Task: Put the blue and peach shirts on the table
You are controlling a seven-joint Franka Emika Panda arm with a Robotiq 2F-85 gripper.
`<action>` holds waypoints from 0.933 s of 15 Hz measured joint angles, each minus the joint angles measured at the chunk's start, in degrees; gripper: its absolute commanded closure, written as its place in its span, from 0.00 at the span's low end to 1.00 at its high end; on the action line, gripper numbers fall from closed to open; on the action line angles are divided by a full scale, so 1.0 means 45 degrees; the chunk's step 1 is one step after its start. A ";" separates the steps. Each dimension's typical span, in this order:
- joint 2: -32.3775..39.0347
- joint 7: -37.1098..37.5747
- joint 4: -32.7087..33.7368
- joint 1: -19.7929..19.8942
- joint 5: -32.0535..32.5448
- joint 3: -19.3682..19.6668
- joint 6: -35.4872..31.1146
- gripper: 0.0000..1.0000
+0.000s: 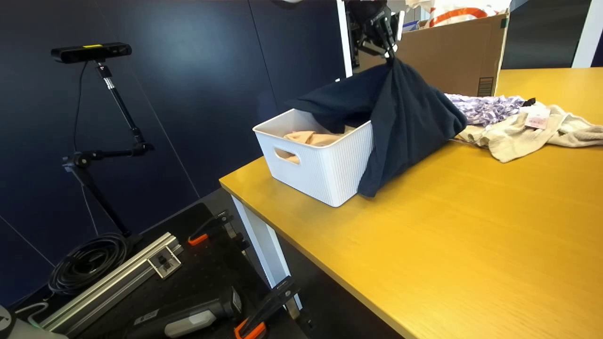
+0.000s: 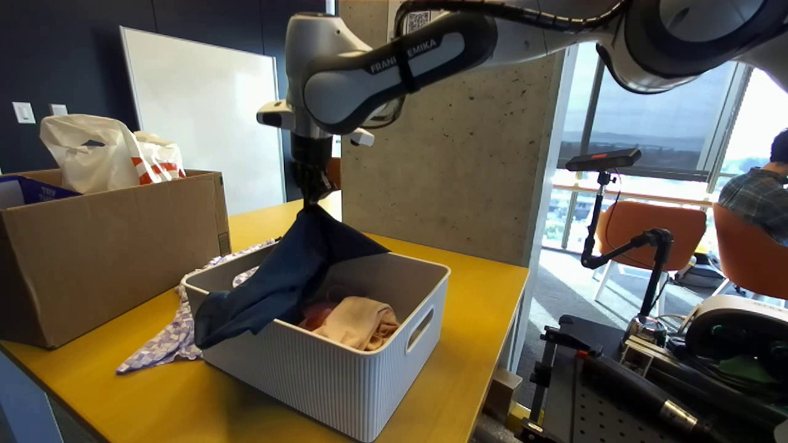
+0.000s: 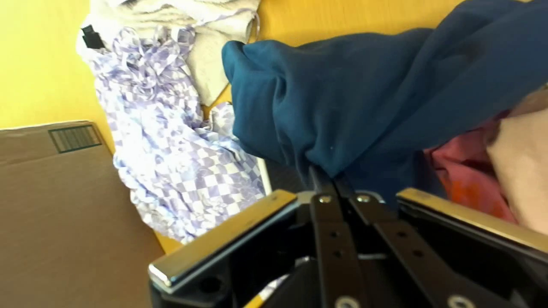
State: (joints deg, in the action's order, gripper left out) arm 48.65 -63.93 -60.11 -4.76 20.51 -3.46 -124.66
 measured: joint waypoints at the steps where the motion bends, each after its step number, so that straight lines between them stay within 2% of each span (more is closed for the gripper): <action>1: -0.0326 0.0223 0.0008 -0.0006 0.0006 0.0050 0.0198 0.99; 5: -0.1807 0.1300 -0.0418 -0.0040 0.0271 0.0668 0.1082 0.99; 9: -0.3845 0.2715 -0.2159 0.0165 0.0700 0.1792 0.1337 0.99; 14: -0.6311 0.4541 -0.4709 0.1352 0.0930 0.2569 0.1317 0.99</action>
State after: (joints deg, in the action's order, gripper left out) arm 20.25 -43.50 -81.30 1.33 24.69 8.10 -118.73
